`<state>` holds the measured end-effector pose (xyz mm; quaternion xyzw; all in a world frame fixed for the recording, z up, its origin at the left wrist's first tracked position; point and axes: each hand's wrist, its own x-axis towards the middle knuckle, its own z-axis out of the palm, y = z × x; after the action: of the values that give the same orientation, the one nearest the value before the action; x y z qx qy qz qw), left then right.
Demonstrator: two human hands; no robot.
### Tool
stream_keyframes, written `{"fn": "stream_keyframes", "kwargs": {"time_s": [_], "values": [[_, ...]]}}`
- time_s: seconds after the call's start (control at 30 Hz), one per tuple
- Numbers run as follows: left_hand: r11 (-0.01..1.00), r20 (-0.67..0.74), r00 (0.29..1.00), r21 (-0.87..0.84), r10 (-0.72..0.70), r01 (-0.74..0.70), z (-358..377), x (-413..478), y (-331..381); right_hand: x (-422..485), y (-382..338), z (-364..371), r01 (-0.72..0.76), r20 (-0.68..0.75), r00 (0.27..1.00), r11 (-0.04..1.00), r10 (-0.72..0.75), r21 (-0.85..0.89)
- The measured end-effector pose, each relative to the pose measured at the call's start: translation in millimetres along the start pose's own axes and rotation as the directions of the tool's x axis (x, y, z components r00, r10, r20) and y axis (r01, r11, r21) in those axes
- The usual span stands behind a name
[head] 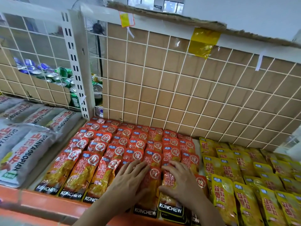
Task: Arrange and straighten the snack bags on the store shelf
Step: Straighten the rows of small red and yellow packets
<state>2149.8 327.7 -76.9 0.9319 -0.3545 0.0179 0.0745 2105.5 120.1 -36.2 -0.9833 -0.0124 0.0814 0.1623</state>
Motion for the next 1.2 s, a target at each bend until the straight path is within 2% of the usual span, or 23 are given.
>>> {"fn": "stream_keyframes", "kwargs": {"time_s": [0.13,0.27,0.33,0.43,0.53,0.63,0.73,0.9,1.07,1.2], "values": [[0.999,0.004,1.0,-0.038,-0.002,0.002,-8,6,0,6,1,-5,-0.037,-0.111,0.993,0.998,0.043,0.059],[0.997,0.038,0.999,-0.072,-0.018,0.021,-13,20,-3,31,-2,-15,-0.053,-0.191,0.98,0.997,0.061,0.047],[0.997,-0.003,1.0,-0.082,-0.014,0.013,-14,27,-7,45,-7,-20,-0.048,-0.205,0.977,0.998,0.055,0.038],[0.992,-0.069,0.998,-0.129,-0.005,-0.004,-21,43,-13,62,-13,-25,-0.05,-0.191,0.98,0.999,0.052,0.02],[0.991,-0.069,0.998,-0.135,-0.01,0.001,-31,66,-25,73,-17,-27,-0.069,-0.141,0.988,0.997,0.063,-0.037],[0.998,-0.029,0.998,-0.036,0.054,-0.055,-35,96,-35,79,-20,-25,-0.058,-0.101,0.994,0.995,0.05,-0.08],[0.998,0.019,0.998,0.024,0.063,-0.063,-36,126,-46,81,-20,-24,-0.067,-0.059,0.996,0.997,0.064,-0.041],[0.994,0.113,0.988,0.016,0.103,-0.106,-36,152,-54,86,-16,-23,-0.078,-0.016,0.997,0.996,0.079,0.03],[0.994,0.199,0.976,-0.081,0.087,-0.072,-33,169,-65,90,-14,-25,-0.08,-0.002,0.997,0.989,0.081,0.122],[0.992,0.271,0.957,-0.1,0.105,-0.081,-32,177,-67,90,-12,-25,-0.068,-0.019,0.997,0.989,0.071,0.129]]}}
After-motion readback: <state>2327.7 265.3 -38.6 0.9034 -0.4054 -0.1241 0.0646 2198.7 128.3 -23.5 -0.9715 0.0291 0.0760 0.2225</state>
